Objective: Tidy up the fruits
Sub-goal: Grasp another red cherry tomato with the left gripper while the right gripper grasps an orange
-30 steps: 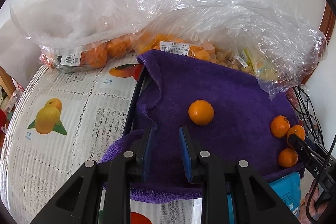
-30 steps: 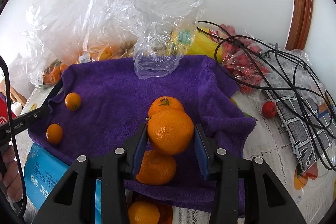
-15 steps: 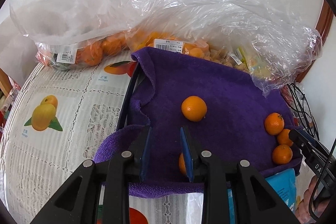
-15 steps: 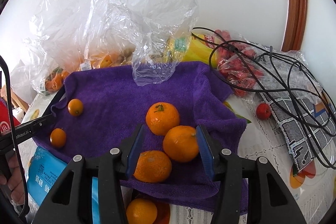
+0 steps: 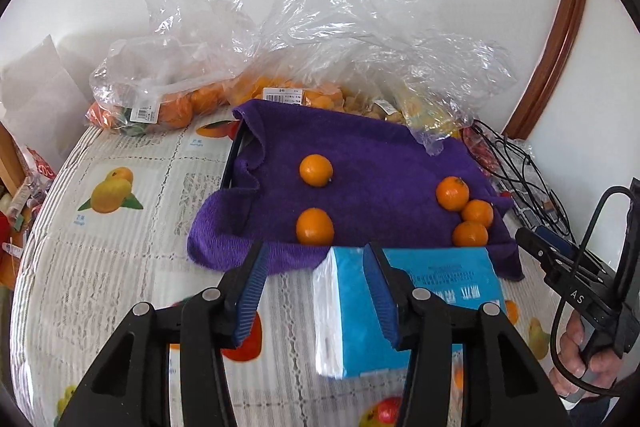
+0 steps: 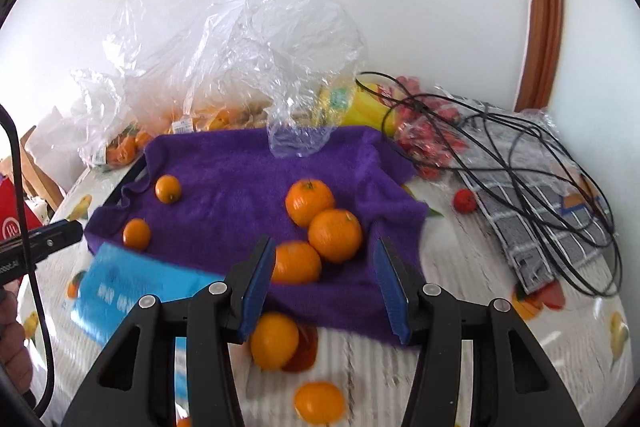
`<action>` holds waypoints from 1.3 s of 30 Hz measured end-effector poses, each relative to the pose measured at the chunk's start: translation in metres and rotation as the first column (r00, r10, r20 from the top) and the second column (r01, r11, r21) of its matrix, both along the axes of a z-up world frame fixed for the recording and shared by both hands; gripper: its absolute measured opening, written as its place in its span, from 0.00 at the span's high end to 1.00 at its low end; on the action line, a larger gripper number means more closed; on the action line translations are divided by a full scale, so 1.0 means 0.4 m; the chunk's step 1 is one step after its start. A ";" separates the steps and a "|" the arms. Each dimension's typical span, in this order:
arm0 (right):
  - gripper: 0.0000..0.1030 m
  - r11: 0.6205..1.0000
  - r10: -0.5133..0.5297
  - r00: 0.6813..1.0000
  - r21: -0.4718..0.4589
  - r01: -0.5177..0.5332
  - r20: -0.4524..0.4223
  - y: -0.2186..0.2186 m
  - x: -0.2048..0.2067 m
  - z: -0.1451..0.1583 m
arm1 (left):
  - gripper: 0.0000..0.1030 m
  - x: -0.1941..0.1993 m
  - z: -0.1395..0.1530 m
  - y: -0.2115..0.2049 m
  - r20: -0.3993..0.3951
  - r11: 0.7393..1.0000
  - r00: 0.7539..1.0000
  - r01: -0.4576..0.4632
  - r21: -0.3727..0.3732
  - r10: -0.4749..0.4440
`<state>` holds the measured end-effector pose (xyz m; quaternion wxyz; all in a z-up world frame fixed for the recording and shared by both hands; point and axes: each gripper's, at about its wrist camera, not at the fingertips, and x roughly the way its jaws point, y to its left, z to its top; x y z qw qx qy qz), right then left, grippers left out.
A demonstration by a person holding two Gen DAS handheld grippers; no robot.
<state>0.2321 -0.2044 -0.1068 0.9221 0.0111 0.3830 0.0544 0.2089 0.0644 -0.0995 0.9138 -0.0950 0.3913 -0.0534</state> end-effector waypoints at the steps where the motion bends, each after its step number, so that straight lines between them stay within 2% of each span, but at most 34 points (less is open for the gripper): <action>1: 0.51 1.000 -0.004 1.000 0.001 0.004 -0.013 -0.007 -0.018 -0.007 | 0.55 -0.020 0.001 -0.002 0.003 1.000 1.000 0.005 0.000 -0.005; 5: 0.51 1.000 -0.002 0.998 0.021 0.003 -0.066 -0.025 -0.080 -0.048 | 0.55 -0.090 -0.008 -0.015 0.004 0.999 1.000 0.026 -0.021 -0.026; 8: 0.57 0.999 0.013 0.993 0.045 -0.008 -0.114 -0.032 -0.102 -0.092 | 0.55 -0.120 -0.028 -0.031 -0.009 0.999 0.999 0.039 -0.018 -0.039; 11: 0.58 0.997 0.037 0.993 0.077 -0.029 -0.112 -0.027 -0.120 -0.109 | 0.55 -0.134 -0.060 -0.048 -0.046 0.999 0.998 0.052 -0.006 -0.052; 15: 0.58 0.997 0.061 0.991 0.055 -0.055 -0.121 -0.005 -0.115 -0.135 | 0.55 -0.148 -0.102 -0.070 -0.088 0.997 0.994 0.072 0.000 -0.071; 16: 0.60 0.997 0.063 0.989 0.048 -0.057 -0.135 -0.001 -0.110 -0.145 | 0.55 -0.150 -0.112 -0.077 -0.096 0.997 0.992 0.077 0.004 -0.076; 17: 0.69 0.997 0.068 0.987 0.050 -0.062 -0.144 0.001 -0.106 -0.153 | 0.55 -0.151 -0.119 -0.082 -0.102 0.997 0.992 0.080 0.007 -0.079; 25: 0.69 0.999 0.045 0.996 0.029 -0.043 -0.081 -0.023 -0.136 -0.118 | 0.56 -0.161 -0.147 -0.130 -0.117 0.988 0.981 0.157 -0.011 -0.157; 28: 0.68 1.000 0.020 0.997 0.017 -0.019 -0.076 -0.041 -0.149 -0.106 | 0.57 -0.169 -0.157 -0.156 -0.129 0.982 0.974 0.189 0.015 -0.186; 33: 0.69 1.000 -0.014 0.997 0.014 0.015 -0.077 -0.065 -0.177 -0.099 | 0.69 -0.174 -0.169 -0.171 -0.118 0.980 0.974 0.198 0.019 -0.194; 35: 0.68 1.000 -0.024 0.996 0.012 0.025 -0.085 -0.068 -0.183 -0.100 | 0.77 -0.170 -0.172 -0.173 -0.127 0.980 0.972 0.200 0.008 -0.197; 39: 0.68 1.000 -0.024 0.996 0.007 0.025 -0.080 -0.067 -0.199 -0.093 | 0.77 -0.180 -0.168 -0.179 -0.127 0.977 0.969 0.214 0.018 -0.210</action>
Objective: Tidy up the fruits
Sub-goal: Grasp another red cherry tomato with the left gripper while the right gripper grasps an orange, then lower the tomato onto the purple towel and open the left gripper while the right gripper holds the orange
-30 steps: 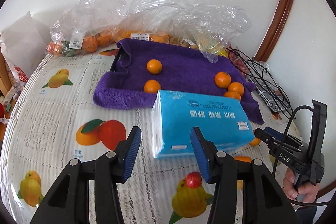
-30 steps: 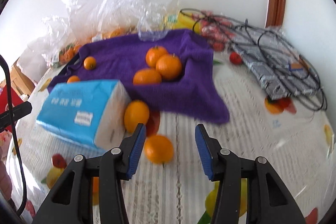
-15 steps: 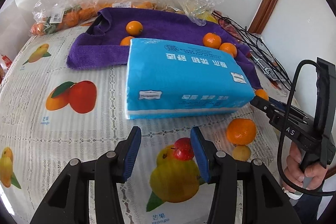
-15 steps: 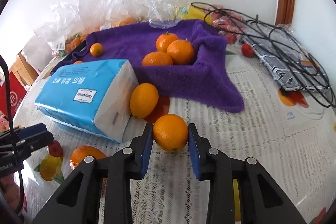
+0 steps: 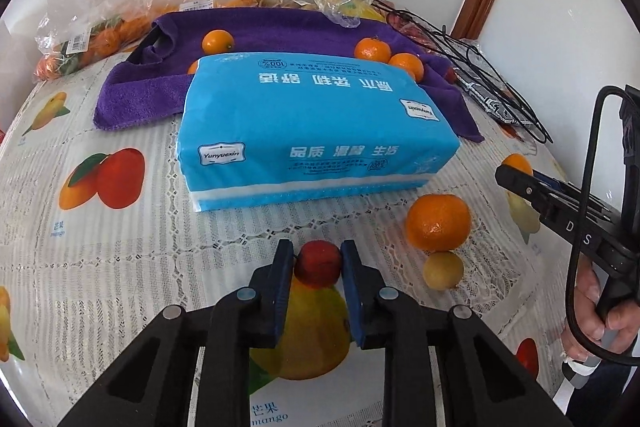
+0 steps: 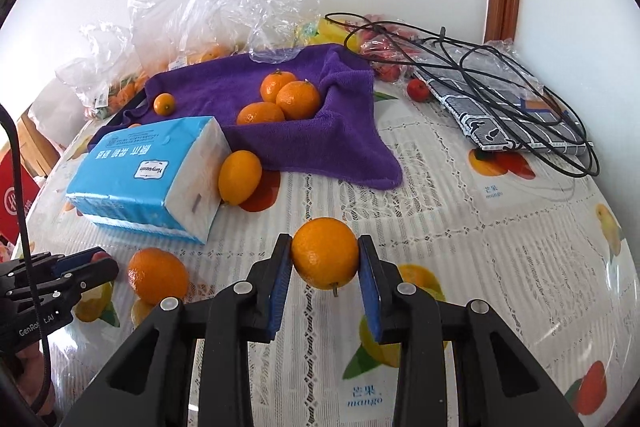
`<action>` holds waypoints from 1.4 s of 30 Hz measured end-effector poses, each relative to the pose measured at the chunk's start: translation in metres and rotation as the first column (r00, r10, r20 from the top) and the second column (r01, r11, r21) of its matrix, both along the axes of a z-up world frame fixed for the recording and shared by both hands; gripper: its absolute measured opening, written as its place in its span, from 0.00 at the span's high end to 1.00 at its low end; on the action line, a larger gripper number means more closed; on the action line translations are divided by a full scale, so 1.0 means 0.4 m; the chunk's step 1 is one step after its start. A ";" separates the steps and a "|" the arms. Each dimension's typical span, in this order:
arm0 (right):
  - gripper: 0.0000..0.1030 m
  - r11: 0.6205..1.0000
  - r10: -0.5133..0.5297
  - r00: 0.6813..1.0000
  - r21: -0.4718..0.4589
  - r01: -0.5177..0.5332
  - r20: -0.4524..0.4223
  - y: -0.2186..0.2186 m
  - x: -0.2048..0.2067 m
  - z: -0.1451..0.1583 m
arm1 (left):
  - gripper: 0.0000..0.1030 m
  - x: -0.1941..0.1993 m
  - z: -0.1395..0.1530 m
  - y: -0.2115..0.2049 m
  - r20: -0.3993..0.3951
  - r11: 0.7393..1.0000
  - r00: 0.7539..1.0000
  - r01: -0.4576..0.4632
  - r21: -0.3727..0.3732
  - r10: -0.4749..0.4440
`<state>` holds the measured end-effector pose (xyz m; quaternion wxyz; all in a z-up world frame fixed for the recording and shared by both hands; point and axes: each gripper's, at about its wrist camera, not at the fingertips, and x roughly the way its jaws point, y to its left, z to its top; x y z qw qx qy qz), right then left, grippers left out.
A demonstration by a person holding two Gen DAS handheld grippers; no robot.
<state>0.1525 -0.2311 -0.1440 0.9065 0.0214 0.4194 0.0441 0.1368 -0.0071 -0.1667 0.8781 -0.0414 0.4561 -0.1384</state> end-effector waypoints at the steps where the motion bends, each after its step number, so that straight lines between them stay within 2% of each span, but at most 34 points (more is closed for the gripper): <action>1: 0.68 1.000 0.003 1.000 0.000 -0.003 0.003 0.002 -0.003 0.004 | 0.77 -0.001 0.003 0.001 0.004 1.000 1.000 -0.002 0.002 0.002; 9: 0.68 1.000 0.029 0.998 -0.002 -0.029 0.048 0.028 0.025 0.053 | 0.77 0.016 0.103 0.063 0.080 0.998 0.995 -0.064 -0.021 0.066; 13: 0.69 0.999 0.038 0.997 -0.002 -0.038 0.074 0.043 0.055 0.083 | 0.77 0.066 0.151 0.106 0.126 0.992 0.984 -0.124 -0.003 0.123; 17: 0.69 0.999 0.035 0.995 0.009 -0.036 0.093 0.050 0.090 0.107 | 0.77 0.132 0.163 0.148 0.135 0.983 0.974 -0.184 0.011 0.181; 20: 0.69 0.999 0.035 0.993 0.011 -0.036 0.108 0.057 0.111 0.119 | 0.77 0.183 0.160 0.168 0.152 0.972 0.964 -0.230 0.053 0.220; 28: 0.69 0.999 0.025 0.993 0.025 -0.028 0.112 0.053 0.156 0.109 | 0.77 0.302 0.113 0.207 0.127 0.954 0.950 -0.295 0.052 0.287; 34: 0.69 1.000 0.024 0.995 0.018 -0.026 0.099 0.048 0.190 0.093 | 0.78 0.363 0.068 0.219 0.079 0.949 0.949 -0.310 0.051 0.305; 42: 0.69 0.999 0.030 0.996 0.013 -0.031 0.084 0.053 0.239 0.085 | 0.77 0.395 0.041 0.221 0.043 0.952 0.954 -0.300 0.053 0.298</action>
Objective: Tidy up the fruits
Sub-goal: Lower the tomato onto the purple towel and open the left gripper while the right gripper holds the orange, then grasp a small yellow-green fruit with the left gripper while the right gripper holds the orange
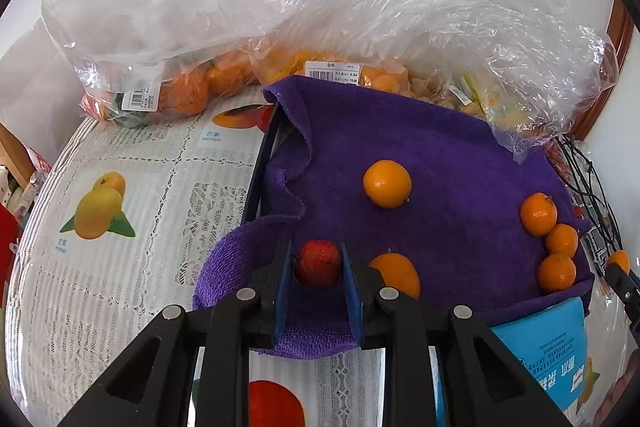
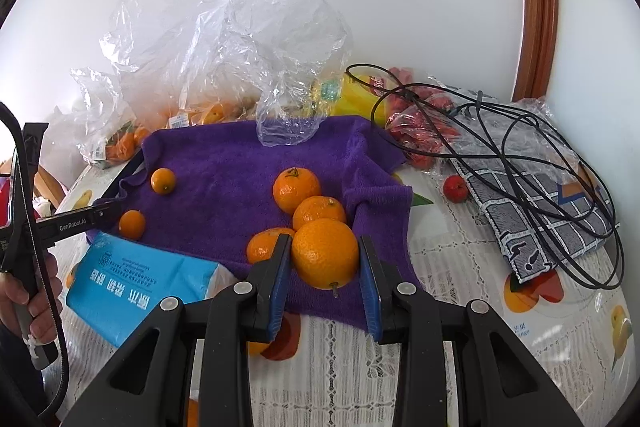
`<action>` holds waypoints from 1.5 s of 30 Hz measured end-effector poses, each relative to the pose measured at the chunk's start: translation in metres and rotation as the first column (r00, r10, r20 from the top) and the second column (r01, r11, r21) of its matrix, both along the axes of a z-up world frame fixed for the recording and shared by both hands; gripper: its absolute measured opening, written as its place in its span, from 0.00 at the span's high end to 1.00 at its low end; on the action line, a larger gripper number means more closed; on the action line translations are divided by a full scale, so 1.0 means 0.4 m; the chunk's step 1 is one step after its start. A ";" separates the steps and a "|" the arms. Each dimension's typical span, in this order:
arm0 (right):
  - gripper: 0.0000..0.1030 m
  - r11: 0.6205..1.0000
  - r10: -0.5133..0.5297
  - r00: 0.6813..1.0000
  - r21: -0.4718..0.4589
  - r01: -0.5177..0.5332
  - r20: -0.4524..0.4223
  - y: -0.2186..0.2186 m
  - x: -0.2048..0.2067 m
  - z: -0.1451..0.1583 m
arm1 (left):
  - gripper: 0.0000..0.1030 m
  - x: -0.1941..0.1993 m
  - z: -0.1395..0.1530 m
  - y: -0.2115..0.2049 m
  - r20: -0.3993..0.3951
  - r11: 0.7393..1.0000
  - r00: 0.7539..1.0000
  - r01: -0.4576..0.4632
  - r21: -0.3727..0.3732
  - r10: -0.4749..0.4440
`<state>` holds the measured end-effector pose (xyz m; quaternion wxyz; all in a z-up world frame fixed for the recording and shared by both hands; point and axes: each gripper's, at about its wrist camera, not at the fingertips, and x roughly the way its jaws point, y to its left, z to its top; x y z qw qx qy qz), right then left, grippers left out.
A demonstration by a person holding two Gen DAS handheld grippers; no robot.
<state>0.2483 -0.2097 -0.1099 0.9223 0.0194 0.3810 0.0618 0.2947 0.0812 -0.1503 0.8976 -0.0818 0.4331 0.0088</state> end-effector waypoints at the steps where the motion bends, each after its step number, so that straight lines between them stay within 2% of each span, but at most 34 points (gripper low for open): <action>1: 0.69 1.000 0.003 1.000 -0.002 -0.003 0.000 0.003 0.005 -0.001 | 0.77 -0.001 -0.001 0.000 -0.004 1.000 1.000 0.000 0.003 0.000; 4: 0.69 1.000 0.015 1.000 -0.004 -0.015 0.004 0.013 0.017 0.001 | 0.75 -0.006 0.005 0.003 -0.006 1.000 1.000 0.004 0.008 -0.004; 7: 0.69 1.000 0.024 1.000 -0.009 -0.024 0.005 0.023 0.028 0.002 | 0.61 -0.023 0.019 0.009 0.004 1.000 1.000 0.010 -0.002 -0.010; 8: 0.69 1.000 0.028 1.000 -0.008 -0.028 0.007 0.026 0.031 0.004 | 0.60 -0.030 0.025 0.011 0.011 1.000 1.000 0.012 -0.004 -0.012; 10: 0.68 0.999 0.034 0.999 -0.008 -0.034 0.008 0.031 0.035 0.008 | 0.60 -0.042 0.035 0.014 0.015 1.000 1.000 -0.002 0.010 0.002; 18: 0.69 0.998 0.058 0.998 -0.013 -0.057 0.027 0.052 0.033 0.021 | 0.57 -0.129 0.070 0.000 0.033 0.999 0.999 0.027 -0.021 -0.026; 32: 0.68 0.999 0.043 0.998 -0.007 -0.043 0.047 0.025 -0.030 0.058 | 0.55 -0.289 0.093 -0.105 0.043 0.989 0.990 0.139 -0.047 -0.137; 45: 0.69 0.999 0.034 0.997 -0.004 -0.034 0.073 0.002 -0.113 0.079 | 0.53 -0.376 0.064 -0.185 0.022 0.979 0.980 0.197 -0.061 -0.196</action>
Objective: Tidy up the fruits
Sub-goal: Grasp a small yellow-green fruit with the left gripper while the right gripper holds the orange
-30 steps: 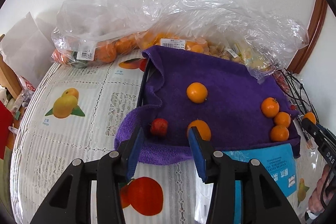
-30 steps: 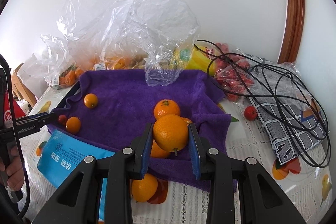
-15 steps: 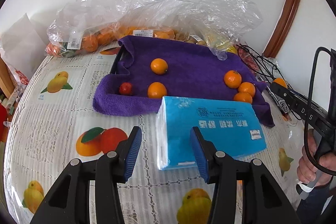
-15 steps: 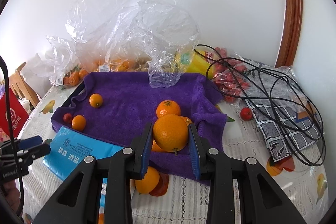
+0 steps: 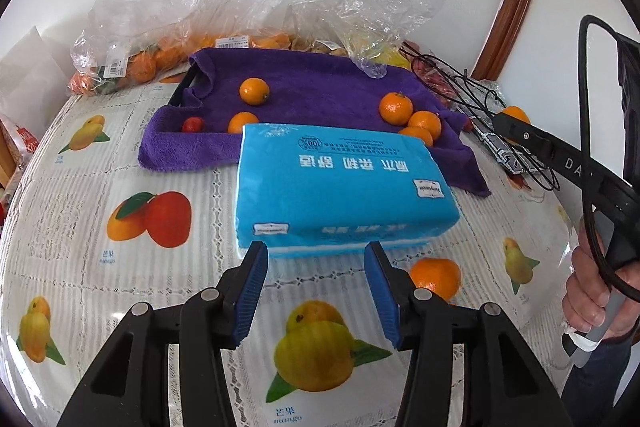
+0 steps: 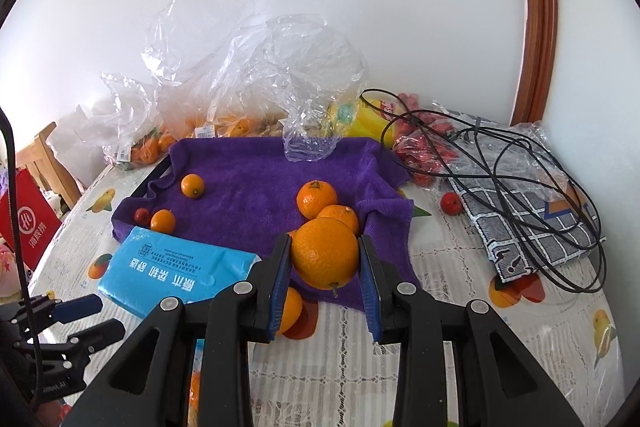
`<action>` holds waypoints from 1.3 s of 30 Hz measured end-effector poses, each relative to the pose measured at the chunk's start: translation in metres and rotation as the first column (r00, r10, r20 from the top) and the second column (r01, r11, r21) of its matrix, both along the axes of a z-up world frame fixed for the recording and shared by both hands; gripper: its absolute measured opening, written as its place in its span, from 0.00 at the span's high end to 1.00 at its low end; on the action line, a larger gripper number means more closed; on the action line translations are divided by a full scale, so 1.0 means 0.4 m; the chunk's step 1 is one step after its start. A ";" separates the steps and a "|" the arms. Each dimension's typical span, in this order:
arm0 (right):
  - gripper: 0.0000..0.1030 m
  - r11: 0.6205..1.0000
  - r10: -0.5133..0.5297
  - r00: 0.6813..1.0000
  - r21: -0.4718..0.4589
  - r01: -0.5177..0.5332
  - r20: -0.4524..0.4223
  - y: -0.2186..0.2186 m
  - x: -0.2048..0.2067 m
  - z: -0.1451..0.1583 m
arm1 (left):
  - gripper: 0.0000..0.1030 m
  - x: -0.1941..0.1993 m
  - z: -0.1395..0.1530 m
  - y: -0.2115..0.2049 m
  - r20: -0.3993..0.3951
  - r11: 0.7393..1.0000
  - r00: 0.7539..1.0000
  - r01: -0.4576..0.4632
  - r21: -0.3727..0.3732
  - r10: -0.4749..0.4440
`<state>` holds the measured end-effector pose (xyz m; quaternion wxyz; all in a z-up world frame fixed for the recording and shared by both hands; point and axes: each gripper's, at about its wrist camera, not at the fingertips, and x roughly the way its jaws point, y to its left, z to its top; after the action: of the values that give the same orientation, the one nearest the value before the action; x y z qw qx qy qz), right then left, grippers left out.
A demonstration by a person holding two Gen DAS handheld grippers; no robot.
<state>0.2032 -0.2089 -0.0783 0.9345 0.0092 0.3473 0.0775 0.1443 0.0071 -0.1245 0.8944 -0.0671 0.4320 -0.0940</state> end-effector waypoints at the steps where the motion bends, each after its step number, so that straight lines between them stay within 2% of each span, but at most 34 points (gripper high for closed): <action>1: 0.69 1.000 -0.004 1.000 -0.001 0.004 0.003 -0.005 -0.008 0.002 | 0.53 -0.004 -0.004 -0.006 -0.008 1.000 1.000 0.008 -0.011 -0.008; 14: 0.68 0.997 -0.074 0.997 -0.011 0.074 0.009 -0.096 -0.094 0.012 | 0.54 -0.067 -0.054 -0.164 -0.052 0.981 0.980 0.190 -0.041 -0.192; 22: 0.68 0.995 -0.096 0.995 -0.023 0.095 -0.030 -0.130 -0.122 -0.029 | 0.58 -0.065 -0.097 -0.210 -0.081 0.983 0.980 0.180 -0.039 -0.182; 24: 0.68 0.995 -0.100 0.994 -0.018 0.100 -0.041 -0.135 -0.129 -0.040 | 0.62 -0.063 -0.101 -0.217 -0.072 0.986 0.983 0.166 -0.012 -0.167; 27: 0.68 0.995 -0.099 0.993 -0.010 0.098 -0.059 -0.135 -0.132 -0.058 | 0.75 -0.060 -0.103 -0.224 -0.068 0.985 0.983 0.173 0.016 -0.171; 39: 0.68 0.999 -0.046 0.998 0.009 0.047 -0.049 -0.072 -0.114 -0.041 | 0.75 -0.104 -0.085 -0.149 -0.083 0.987 0.985 0.157 0.026 -0.154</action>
<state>0.1574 -0.2378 -0.0949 0.9272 0.0238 0.3694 0.0573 0.1026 -0.0525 -0.1583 0.8673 -0.0222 0.4730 -0.1538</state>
